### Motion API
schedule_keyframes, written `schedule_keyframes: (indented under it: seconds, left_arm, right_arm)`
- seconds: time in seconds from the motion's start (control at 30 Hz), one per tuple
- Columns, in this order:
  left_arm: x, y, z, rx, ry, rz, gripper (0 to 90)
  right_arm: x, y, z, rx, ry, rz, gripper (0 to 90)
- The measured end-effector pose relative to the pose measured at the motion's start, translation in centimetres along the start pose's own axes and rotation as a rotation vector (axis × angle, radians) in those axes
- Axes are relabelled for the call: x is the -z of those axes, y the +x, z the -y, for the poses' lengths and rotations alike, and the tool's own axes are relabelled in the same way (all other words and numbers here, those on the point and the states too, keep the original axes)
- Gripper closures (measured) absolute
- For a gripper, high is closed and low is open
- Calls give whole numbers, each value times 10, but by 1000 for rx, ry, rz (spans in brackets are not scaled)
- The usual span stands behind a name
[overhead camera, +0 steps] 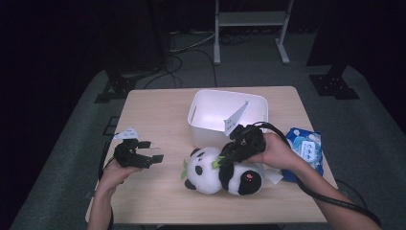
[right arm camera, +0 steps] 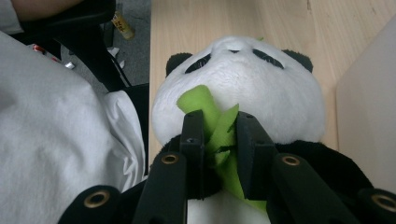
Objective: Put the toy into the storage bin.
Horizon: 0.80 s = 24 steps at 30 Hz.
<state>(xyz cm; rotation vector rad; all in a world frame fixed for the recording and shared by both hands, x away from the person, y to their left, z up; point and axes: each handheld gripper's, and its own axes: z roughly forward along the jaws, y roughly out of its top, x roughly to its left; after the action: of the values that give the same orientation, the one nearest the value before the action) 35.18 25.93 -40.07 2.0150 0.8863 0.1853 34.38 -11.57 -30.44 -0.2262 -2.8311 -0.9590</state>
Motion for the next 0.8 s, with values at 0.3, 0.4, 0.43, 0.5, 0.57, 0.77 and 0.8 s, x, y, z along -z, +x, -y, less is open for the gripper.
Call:
schedule_keyframes:
  seconds: [0.3,0.4,0.43,0.5,0.57,0.77,0.8]
  left_arm:
    - [1,3,2,12,-8,2,96]
    - [3,5,4,24,-15,2,96]
    - [3,6,4,27,-16,1,96]
    - [4,6,4,31,-18,2,96]
    - [4,7,5,34,-21,3,96]
    - [7,11,7,43,-26,5,97]
    - [6,11,7,48,-28,6,96]
  right_arm:
    - [20,8,-18,17,-8,15,739]
    - [28,11,-25,26,-12,18,739]
    - [31,12,-28,32,-12,23,739]
    - [35,13,-31,30,-12,23,739]
    - [39,14,-36,32,-9,28,739]
    - [53,19,-47,45,-9,40,739]
    - [56,20,-49,47,-9,42,739]
